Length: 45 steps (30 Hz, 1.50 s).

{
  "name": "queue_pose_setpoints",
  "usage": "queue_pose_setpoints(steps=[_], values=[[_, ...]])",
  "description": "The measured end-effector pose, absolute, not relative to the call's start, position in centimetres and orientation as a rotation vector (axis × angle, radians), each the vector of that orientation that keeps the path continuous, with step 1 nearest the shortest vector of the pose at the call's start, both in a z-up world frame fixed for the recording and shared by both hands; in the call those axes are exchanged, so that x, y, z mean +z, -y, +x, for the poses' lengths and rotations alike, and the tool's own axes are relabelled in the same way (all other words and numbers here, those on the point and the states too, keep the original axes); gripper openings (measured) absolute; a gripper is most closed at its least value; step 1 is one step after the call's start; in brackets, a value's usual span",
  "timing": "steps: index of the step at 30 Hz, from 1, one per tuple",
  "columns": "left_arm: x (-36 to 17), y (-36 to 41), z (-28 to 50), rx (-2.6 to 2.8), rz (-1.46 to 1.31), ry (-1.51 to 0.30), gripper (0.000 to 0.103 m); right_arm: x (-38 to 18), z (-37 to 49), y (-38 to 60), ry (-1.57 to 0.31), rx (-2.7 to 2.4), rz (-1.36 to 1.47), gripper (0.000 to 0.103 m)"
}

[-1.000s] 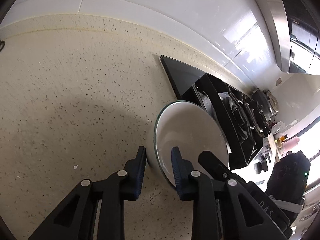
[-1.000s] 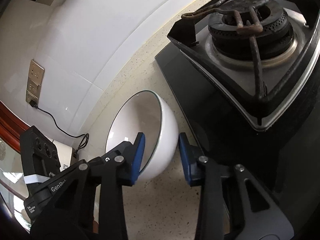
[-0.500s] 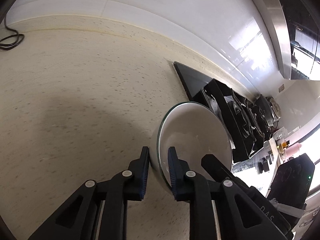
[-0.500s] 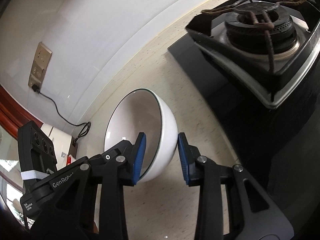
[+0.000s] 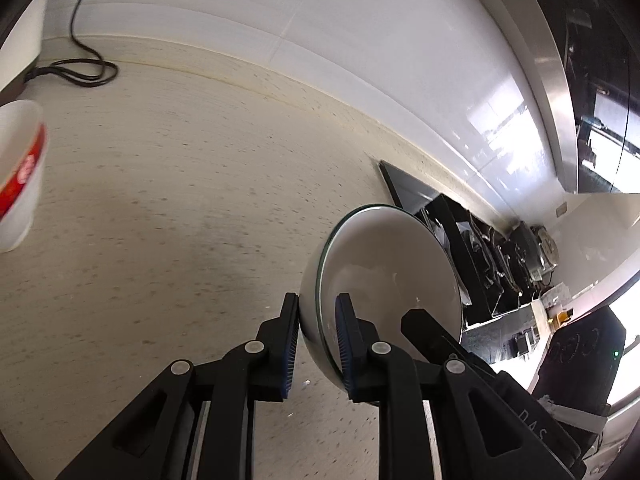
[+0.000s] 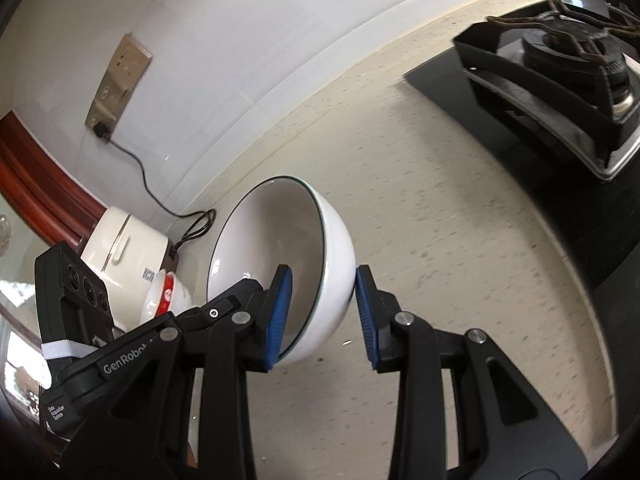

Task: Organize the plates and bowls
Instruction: 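Lift the green-rimmed bowl with both tools and carry it over the red-rimmed bowl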

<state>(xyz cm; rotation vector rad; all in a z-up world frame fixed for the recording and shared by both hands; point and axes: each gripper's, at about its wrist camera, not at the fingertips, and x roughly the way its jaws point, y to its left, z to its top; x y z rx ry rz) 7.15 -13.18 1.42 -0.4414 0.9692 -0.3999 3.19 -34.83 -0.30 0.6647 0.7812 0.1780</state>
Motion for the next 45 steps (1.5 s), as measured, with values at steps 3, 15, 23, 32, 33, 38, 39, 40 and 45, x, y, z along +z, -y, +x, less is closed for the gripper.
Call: queue_pose_setpoints(steps=[3, 15, 23, 32, 33, 38, 39, 40, 45], values=[[1.9, 11.8, 6.7, -0.387, -0.458, -0.952, 0.019, 0.3, 3.0, 33.3, -0.78, 0.201, 0.648, 0.037], [3.7, 5.7, 5.5, -0.333, -0.528, -0.879, 0.019, 2.7, 4.2, 27.6, -0.782, 0.299, 0.593, 0.037], [5.2, 1.9, 5.1, -0.282, -0.57, -0.814, 0.019, 4.9, 5.5, 23.8, -0.775, 0.376, 0.539, 0.037], [6.4, -2.9, 4.8, -0.207, -0.627, -0.751, 0.019, 7.1, 7.5, 18.8, -0.773, 0.492, 0.457, 0.037], [6.5, -3.4, 4.8, -0.191, -0.631, -0.745, 0.019, 7.3, 7.7, 18.3, -0.773, 0.505, 0.447, 0.037], [6.5, -5.5, 4.7, -0.125, -0.643, -0.728, 0.019, 7.7, 9.1, 15.0, -0.777, 0.572, 0.373, 0.037], [6.4, -6.1, 4.8, -0.108, -0.646, -0.726, 0.019, 7.7, 9.2, 14.6, -0.78, 0.581, 0.36, 0.037], [6.4, -6.4, 4.8, -0.095, -0.648, -0.725, 0.019, 7.6, 9.5, 13.9, -0.785, 0.595, 0.342, 0.037], [5.6, -7.5, 5.4, -0.034, -0.638, -0.73, 0.019, 6.3, 10.6, 11.9, -0.819, 0.624, 0.274, 0.037]])
